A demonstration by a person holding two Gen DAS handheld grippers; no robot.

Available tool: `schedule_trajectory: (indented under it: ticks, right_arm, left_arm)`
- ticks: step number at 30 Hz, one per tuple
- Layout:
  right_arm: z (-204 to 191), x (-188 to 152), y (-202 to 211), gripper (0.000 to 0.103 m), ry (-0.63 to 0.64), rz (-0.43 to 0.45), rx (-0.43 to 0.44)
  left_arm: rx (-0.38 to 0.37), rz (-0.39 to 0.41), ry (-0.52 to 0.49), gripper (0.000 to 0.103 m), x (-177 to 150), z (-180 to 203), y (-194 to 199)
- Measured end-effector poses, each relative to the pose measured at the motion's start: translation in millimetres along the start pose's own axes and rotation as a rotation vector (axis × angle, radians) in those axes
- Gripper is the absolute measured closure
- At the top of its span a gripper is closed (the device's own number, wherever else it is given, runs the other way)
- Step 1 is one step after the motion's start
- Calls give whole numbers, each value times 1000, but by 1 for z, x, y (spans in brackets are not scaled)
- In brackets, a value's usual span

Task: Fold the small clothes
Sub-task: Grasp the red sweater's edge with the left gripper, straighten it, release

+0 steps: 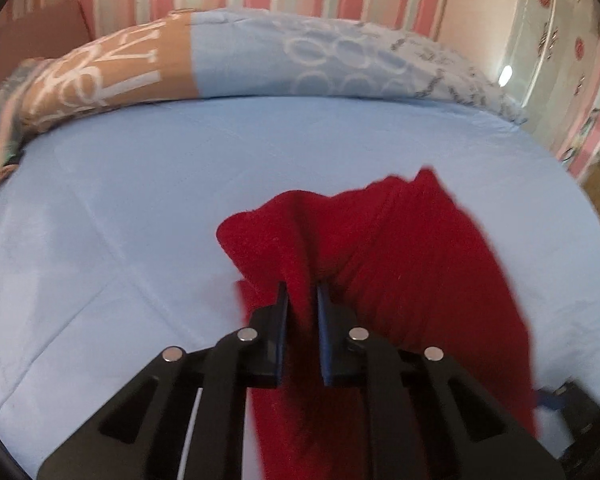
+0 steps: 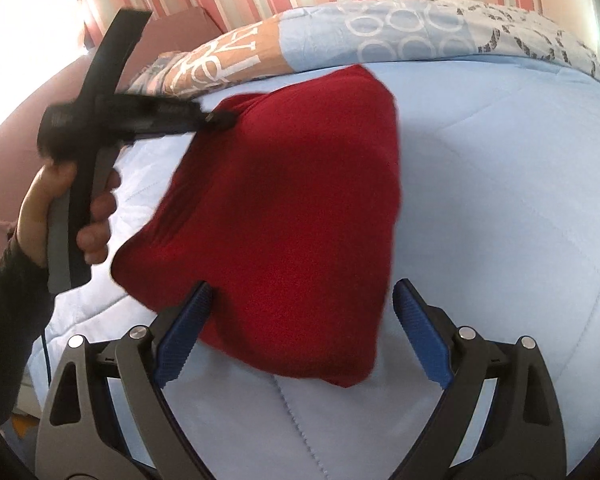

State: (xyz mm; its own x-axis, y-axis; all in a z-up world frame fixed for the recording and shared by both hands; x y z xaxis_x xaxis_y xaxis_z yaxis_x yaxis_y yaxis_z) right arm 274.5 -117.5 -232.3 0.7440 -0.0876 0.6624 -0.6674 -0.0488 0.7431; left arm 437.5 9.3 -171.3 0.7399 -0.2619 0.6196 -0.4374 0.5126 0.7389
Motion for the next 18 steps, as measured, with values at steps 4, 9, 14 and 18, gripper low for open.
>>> schedule_trajectory:
  ticks: [4,9,14,18]
  right_arm:
    - [4,-8,-20,11,-28,-77,20]
    - [3,4,3,11,-19,-23,47]
    - [24,36,37,11,-48,92,32]
    - [38,54,16,11,-24,102,-136]
  left_arm:
    - [56,-35,34,88,-19,-25,-22]
    - [20,-11,-1,73,-9,-10,-6]
    - [-17,20,-38,66,-6,16,25]
    - [40,12,-83,55,-20,40,28]
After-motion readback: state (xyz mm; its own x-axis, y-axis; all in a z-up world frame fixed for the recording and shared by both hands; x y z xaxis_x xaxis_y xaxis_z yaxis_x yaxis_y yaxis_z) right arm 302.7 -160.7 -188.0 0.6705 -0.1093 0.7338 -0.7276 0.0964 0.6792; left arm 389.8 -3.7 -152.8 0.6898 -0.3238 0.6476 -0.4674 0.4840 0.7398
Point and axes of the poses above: each gripper's, at about its wrist camera, not at the fingertips, and y roughly against the way its jaws point, z to its right, x to its top, the point moved 5 cm from there along -y, roughly the way its jaws point, and after that the axes turned 15 degrees about -x, right-handed, at the moved point
